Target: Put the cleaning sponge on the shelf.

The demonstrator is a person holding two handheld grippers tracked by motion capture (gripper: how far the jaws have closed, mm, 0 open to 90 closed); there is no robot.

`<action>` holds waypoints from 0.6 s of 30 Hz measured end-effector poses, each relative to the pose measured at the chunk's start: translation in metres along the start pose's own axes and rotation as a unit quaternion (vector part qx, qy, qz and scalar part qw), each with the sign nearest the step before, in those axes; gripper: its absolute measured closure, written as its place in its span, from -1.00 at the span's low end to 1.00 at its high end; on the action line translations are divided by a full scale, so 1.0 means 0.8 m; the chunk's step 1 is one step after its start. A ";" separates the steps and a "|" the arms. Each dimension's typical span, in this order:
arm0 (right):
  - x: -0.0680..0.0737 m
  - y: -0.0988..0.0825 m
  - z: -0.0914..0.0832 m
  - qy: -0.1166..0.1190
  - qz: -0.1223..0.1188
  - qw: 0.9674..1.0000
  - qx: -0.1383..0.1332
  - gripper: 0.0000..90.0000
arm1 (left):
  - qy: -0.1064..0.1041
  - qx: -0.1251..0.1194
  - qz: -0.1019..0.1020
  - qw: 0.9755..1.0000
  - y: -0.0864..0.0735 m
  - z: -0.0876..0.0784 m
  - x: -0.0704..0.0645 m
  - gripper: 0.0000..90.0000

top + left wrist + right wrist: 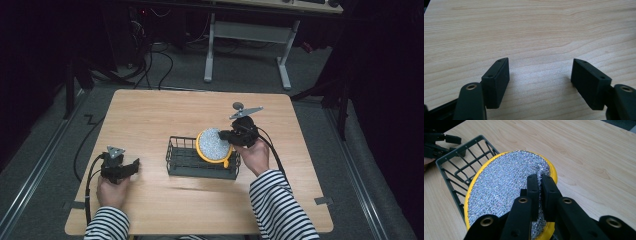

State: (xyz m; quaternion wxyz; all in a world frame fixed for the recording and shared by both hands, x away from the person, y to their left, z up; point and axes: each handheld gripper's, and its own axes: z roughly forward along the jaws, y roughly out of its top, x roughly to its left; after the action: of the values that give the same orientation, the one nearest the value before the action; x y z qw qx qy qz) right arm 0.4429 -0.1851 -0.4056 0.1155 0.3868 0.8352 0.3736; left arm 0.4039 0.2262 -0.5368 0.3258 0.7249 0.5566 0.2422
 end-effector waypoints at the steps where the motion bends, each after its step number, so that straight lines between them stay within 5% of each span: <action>1: 0.000 -0.002 0.000 -0.001 -0.003 1.000 -0.002 0.91 | 0.000 0.000 0.000 1.000 0.000 0.000 0.000 -0.30; 13: 0.000 0.005 -0.009 -0.038 -0.023 0.999 -0.014 0.92 | 0.000 0.000 0.000 1.000 0.000 0.000 0.000 -0.30; 18: 0.002 0.003 -0.007 -0.036 -0.033 0.999 -0.010 0.92 | 0.000 0.000 0.000 1.000 0.000 0.000 0.000 -0.30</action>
State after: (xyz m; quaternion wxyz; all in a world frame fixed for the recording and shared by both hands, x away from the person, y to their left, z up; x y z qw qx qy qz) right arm 0.4404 -0.1862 -0.3996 0.1620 0.3709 0.8390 0.3637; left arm 0.4040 0.2261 -0.5368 0.3258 0.7247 0.5568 0.2422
